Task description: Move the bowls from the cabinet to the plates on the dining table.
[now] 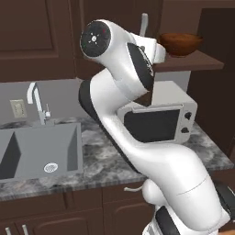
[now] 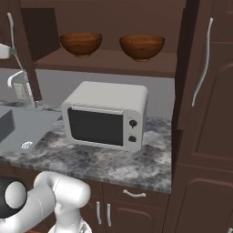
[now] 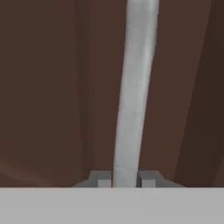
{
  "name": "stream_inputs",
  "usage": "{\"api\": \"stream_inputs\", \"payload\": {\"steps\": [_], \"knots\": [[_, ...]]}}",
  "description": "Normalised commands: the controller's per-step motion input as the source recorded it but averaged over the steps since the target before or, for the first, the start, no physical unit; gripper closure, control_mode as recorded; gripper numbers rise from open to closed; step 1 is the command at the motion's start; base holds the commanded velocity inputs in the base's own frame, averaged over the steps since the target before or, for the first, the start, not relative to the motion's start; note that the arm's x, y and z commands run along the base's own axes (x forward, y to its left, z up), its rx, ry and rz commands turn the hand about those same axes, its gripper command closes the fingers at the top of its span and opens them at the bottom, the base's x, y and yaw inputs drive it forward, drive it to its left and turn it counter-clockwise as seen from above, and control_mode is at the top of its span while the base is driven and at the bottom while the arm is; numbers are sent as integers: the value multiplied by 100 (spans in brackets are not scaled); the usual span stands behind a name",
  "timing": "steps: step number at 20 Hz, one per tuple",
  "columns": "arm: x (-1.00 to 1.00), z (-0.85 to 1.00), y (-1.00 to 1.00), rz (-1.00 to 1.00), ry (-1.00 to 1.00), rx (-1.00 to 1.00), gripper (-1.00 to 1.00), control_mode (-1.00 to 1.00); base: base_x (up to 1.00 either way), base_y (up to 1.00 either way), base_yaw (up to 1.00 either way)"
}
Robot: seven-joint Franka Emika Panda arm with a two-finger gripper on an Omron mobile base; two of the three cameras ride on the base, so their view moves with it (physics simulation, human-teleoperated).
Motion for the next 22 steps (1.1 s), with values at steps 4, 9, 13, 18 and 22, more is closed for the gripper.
{"api": "stream_inputs", "payload": {"steps": [4, 9, 13, 18, 22], "knots": [[-62, -9, 86, -7, -3, 0, -100, -100, 0, 0, 0], [-37, -2, 13, 0, 0, 2, -100, -100, 0, 0, 0], [-59, 14, -61, 10, -1, 17, -100, -100, 0, 0, 0], [-62, 35, -71, 17, -7, 10, -100, -100, 0, 0, 0], [-53, 11, -63, 19, -6, 17, -100, -100, 0, 0, 0]]}}
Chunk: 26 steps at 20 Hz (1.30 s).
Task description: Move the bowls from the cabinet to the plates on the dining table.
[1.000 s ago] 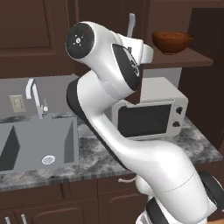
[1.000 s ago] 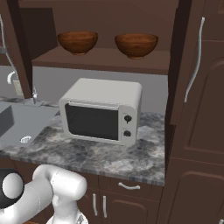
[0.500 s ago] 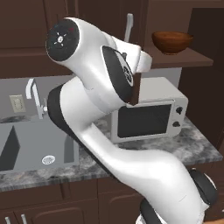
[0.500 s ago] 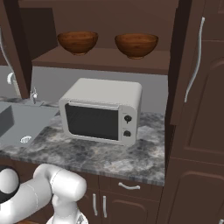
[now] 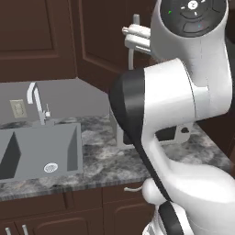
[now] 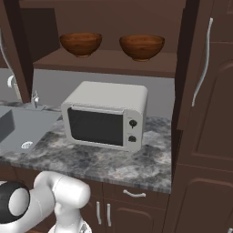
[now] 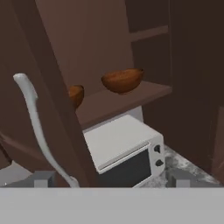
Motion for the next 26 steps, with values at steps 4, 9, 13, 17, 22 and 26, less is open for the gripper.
{"api": "stream_inputs", "payload": {"steps": [4, 9, 13, 17, 22, 26], "knots": [[-50, -2, -52, 20, -1, 26, -100, -100, 0, 0, 0], [-38, -5, -40, 30, 0, 10, -100, -100, 0, 0, 0], [-26, 0, -43, 29, -2, 6, -100, -100, 0, 0, 0], [-6, 0, -49, 26, -2, 6, -100, -100, 0, 0, 0], [19, -2, -50, 18, 2, 14, -100, -100, 0, 0, 0], [60, -9, -8, 7, 2, 22, -100, -100, 0, 0, 0]]}}
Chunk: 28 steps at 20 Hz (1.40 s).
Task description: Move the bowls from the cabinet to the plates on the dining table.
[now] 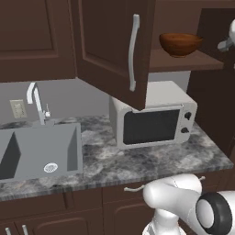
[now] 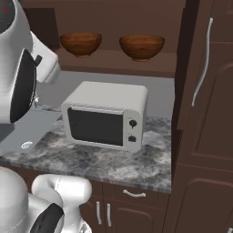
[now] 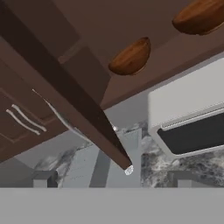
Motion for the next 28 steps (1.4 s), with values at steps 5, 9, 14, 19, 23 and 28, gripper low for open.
{"api": "stream_inputs", "payload": {"steps": [5, 9, 14, 19, 23, 28], "knots": [[68, -19, 0, 11, 0, 19, -100, -100, 0, 0, 0], [46, -21, 6, 9, 0, 13, -100, -100, 0, 0, 0], [36, -21, 14, 2, -2, 7, -100, -100, 0, 0, 0], [55, -15, 3, 4, 4, 14, -100, -100, 0, 0, 0], [46, -19, 31, 6, 6, 7, -100, -100, 0, 0, 0], [45, -16, 36, 7, 8, 3, -100, -100, 0, 0, 0]]}}
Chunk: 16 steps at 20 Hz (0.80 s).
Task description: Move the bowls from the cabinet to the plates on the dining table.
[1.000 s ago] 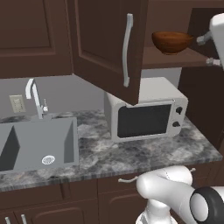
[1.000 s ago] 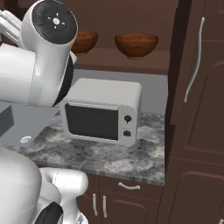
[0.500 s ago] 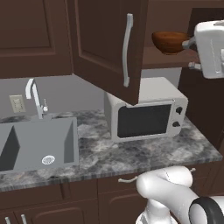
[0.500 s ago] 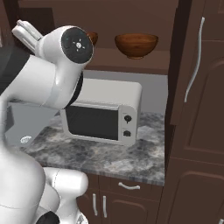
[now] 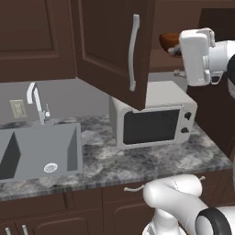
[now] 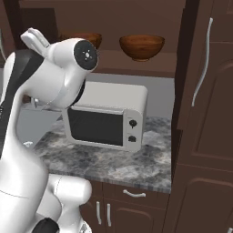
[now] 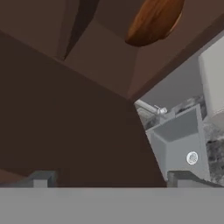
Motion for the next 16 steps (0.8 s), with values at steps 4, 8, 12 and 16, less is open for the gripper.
{"api": "stream_inputs", "payload": {"steps": [4, 8, 12, 16], "knots": [[54, 4, 31, 6, 20, 1, -100, -100, 0, 0, 0], [38, 5, 42, 8, 23, 5, -100, -100, 0, 0, 0], [35, 0, 34, 10, 22, 12, -100, -100, 0, 0, 0], [35, -2, 22, 11, 19, 18, -100, -100, 0, 0, 0]]}}
